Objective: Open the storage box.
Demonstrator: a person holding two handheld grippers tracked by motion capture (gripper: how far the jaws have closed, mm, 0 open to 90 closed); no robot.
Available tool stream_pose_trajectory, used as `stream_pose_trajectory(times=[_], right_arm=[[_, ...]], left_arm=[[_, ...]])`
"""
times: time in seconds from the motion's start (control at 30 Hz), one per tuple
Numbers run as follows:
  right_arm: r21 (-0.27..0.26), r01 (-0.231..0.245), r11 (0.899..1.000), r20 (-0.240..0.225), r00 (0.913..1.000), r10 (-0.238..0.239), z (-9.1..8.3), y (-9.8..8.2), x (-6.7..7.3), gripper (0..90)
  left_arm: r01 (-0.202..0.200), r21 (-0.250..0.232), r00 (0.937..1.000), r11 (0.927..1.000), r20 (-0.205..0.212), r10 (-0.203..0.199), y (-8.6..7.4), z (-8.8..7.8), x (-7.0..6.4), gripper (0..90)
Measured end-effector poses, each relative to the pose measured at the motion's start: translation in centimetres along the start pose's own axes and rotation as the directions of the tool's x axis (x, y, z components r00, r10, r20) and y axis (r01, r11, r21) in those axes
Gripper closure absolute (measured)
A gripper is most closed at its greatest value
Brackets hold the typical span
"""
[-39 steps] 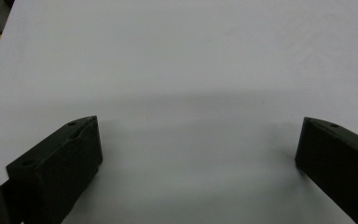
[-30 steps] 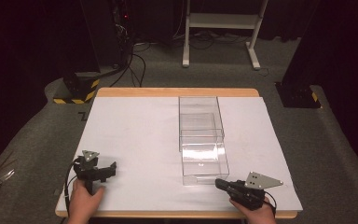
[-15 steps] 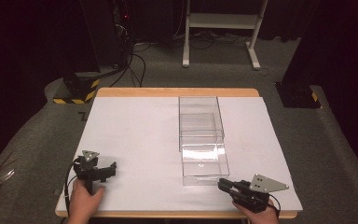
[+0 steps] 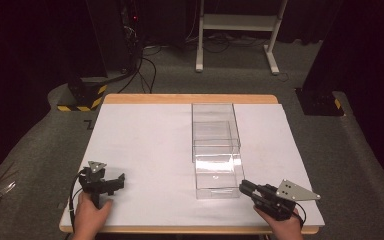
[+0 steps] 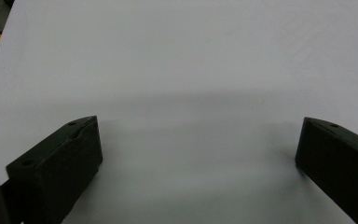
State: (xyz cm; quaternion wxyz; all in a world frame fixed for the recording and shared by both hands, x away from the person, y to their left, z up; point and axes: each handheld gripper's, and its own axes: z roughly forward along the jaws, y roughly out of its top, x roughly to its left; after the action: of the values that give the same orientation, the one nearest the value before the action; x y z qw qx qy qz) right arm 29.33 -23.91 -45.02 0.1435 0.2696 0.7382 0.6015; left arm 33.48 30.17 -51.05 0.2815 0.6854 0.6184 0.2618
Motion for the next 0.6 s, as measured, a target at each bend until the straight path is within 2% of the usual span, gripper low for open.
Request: stream_pose_trajectory(times=[0.23,0.37,0.47,0.6], right_arm=[[-0.012,-0.013,1.000,0.062,0.9980,0.014,0.0,0.7,-1.6,73.6],[-0.009,-0.016,1.000,0.137,0.9905,0.017,-0.1,0.7,-2.5,70.3],[-0.001,-0.032,1.000,0.210,0.9773,0.031,-0.1,0.4,-3.3,65.1],[0.021,-0.063,0.998,0.297,0.9533,0.054,-0.2,-0.5,-4.3,61.2]], left_arm=[[0.000,0.000,1.0000,1.0000,0.000,0.000,0.0,0.0,0.0,0.6],[0.000,0.000,1.0000,1.0000,0.000,0.000,0.0,0.0,0.0,0.6],[0.000,0.000,1.0000,1.0000,0.000,0.000,0.0,0.0,0.0,0.6],[0.000,0.000,1.0000,1.0000,0.000,0.000,0.0,0.0,0.0,0.6]])
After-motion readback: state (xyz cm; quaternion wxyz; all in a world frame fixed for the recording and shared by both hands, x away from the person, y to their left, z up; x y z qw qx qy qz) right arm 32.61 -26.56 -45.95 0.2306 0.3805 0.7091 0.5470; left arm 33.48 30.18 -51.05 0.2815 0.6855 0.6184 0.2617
